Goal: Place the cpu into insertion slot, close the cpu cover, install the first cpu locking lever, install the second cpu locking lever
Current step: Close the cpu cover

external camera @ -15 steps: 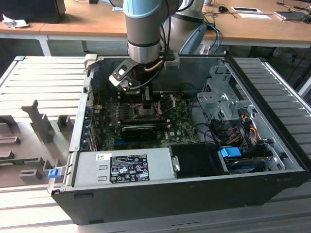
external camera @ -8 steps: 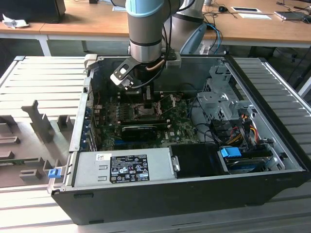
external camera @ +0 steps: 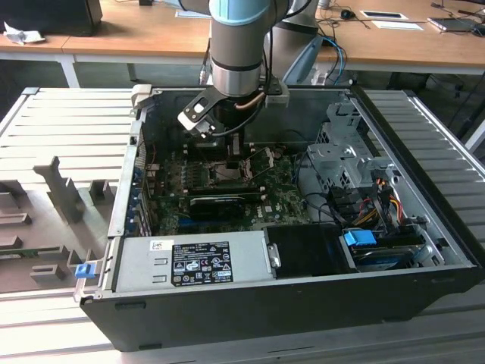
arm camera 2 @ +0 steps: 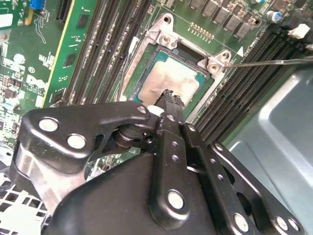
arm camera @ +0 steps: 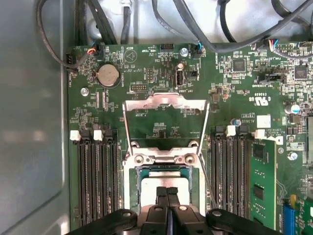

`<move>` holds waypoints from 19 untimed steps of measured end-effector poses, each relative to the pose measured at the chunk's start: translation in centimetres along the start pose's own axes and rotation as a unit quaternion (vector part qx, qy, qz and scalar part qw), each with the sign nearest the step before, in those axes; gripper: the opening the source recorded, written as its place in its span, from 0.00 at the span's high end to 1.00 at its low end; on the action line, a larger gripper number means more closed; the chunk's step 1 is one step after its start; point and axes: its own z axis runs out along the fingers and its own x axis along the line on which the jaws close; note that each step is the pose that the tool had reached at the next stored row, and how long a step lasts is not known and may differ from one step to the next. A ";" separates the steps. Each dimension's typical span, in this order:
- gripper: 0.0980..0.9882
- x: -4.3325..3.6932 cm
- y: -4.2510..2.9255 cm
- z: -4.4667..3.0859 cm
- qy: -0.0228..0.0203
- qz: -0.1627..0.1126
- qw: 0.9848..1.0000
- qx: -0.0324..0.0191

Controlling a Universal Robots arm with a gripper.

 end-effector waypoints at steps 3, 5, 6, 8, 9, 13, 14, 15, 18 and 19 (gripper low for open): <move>0.99 0.02 0.01 -1.12 0.001 0.000 1.000 0.000; 0.99 0.03 0.02 -2.08 0.022 0.000 1.000 0.001; 0.99 0.04 0.20 -2.12 0.027 0.000 1.000 0.001; 0.99 0.04 0.60 -2.12 0.027 -0.002 1.000 0.001; 0.99 0.04 0.70 -2.12 0.027 -0.004 1.000 0.001; 0.99 -0.02 0.73 -2.21 0.027 -0.031 0.999 0.002; 0.99 -0.01 0.73 -2.35 0.027 -0.031 0.999 0.002; 0.99 0.00 0.73 -2.50 0.027 -0.031 0.999 0.002; 0.99 0.02 0.74 -3.30 0.027 -0.031 0.999 0.002; 0.99 0.03 0.75 -3.66 0.027 -0.031 0.999 0.002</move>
